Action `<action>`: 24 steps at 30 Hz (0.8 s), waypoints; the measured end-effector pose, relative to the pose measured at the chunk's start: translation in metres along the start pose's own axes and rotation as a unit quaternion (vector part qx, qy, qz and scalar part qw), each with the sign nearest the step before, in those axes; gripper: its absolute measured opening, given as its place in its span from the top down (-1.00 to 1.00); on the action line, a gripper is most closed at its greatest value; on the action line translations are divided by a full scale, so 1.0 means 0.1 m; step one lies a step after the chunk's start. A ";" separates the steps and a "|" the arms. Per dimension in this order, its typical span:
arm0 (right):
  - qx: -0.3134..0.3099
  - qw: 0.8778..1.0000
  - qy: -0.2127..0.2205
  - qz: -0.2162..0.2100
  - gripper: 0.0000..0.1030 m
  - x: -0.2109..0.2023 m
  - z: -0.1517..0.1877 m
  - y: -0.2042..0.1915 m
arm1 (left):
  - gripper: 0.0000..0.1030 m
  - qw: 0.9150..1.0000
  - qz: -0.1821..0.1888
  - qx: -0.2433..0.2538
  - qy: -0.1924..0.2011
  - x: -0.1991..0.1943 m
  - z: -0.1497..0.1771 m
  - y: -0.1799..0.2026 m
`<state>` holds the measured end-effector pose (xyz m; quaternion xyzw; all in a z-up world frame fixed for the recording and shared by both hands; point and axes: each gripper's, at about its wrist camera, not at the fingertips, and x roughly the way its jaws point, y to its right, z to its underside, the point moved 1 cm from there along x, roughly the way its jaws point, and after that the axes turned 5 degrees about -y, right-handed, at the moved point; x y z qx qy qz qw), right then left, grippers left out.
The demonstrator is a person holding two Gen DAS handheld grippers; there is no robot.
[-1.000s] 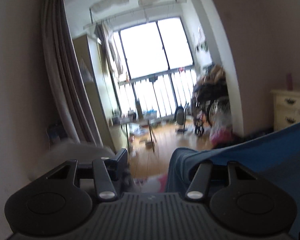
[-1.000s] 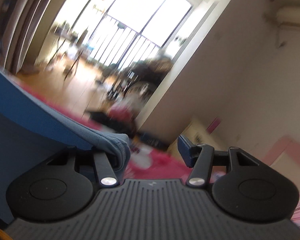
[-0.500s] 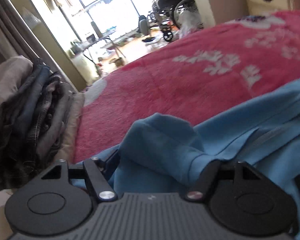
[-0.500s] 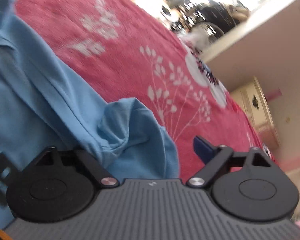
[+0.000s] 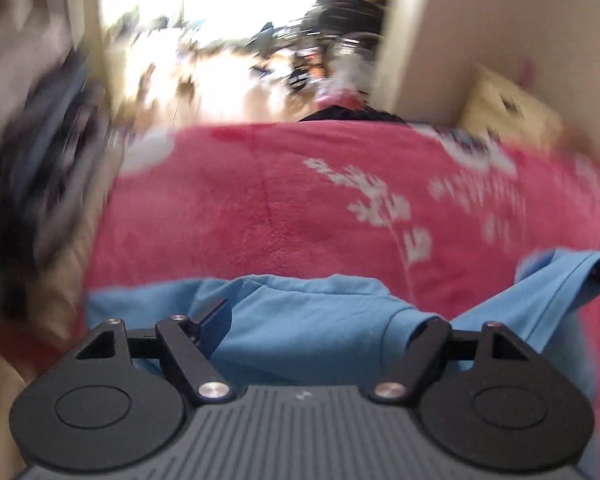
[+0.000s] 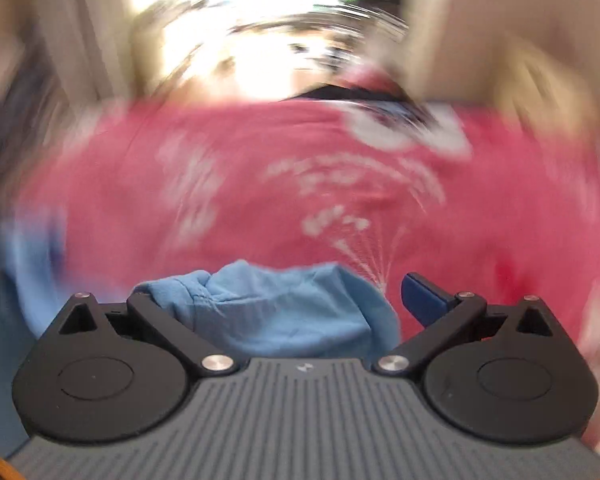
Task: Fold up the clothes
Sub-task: 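Lower the T-shirt onto the bedspread with both grippers and release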
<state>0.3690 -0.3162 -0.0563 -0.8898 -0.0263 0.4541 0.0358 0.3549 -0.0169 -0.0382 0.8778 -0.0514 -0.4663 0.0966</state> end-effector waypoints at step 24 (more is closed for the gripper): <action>0.369 0.860 0.053 -0.350 -0.98 0.04 0.00 0.90 | -0.60 0.965 0.171 -0.197 -0.037 0.53 -0.33 -0.65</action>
